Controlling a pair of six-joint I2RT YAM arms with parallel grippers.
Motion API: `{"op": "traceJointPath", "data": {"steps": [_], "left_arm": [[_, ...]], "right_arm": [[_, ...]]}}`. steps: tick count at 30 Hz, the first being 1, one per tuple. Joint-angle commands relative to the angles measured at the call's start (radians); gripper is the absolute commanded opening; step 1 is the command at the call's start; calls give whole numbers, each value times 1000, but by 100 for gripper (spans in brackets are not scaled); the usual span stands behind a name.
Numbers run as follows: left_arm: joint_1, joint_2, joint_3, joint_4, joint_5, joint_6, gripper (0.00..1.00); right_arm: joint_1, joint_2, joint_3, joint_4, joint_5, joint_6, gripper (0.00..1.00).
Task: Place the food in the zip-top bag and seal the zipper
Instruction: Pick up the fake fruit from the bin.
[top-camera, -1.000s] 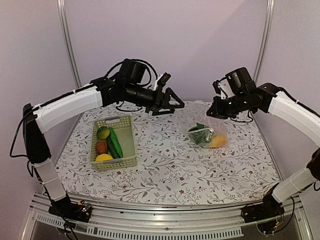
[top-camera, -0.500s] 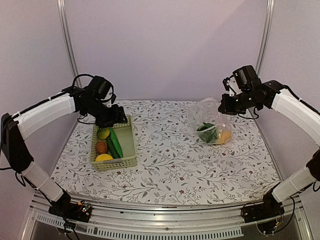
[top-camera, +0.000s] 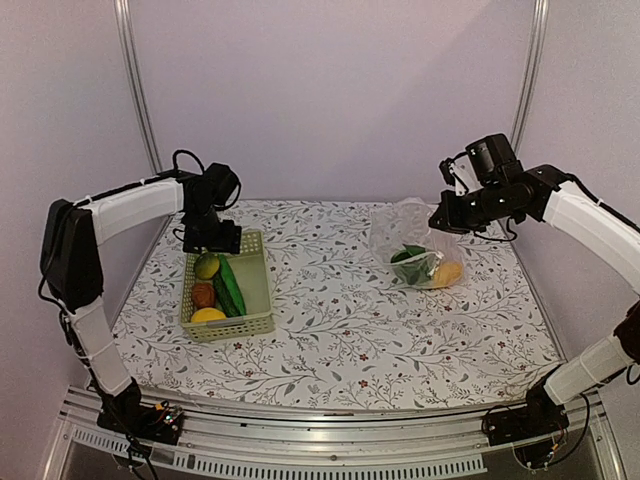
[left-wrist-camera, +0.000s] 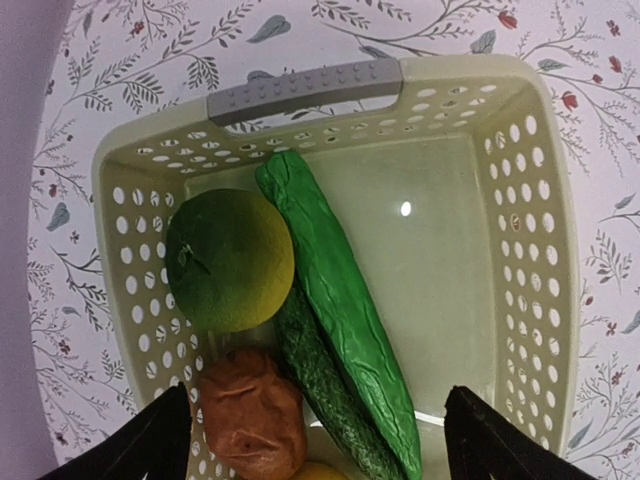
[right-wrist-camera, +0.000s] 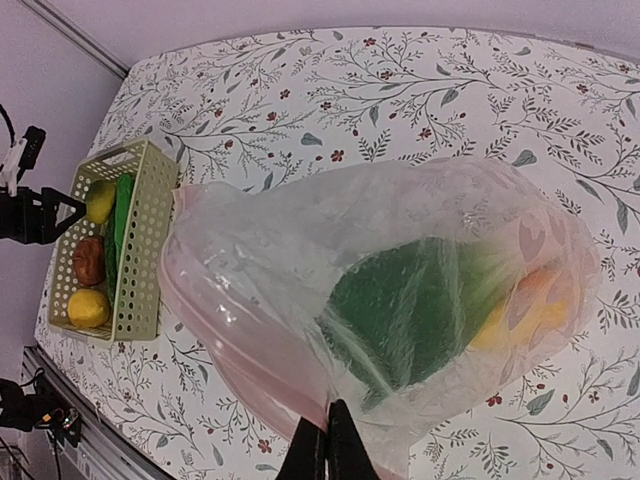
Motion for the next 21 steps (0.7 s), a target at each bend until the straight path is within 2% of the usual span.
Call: {"op": "traceJointPath", "data": {"steps": [1,11,21], "left_arm": [[34,80,75,-40,-103,56,87],[57,225,137,-52,-184,95,83],[94,295,107,7,-193,123,71]], "right_arm": [[-4,-35,-21,21,-24,3,0],[-3,-54,-39,20,-30,16,0],[-3,-57,-58,25,-37,34,0]]}}
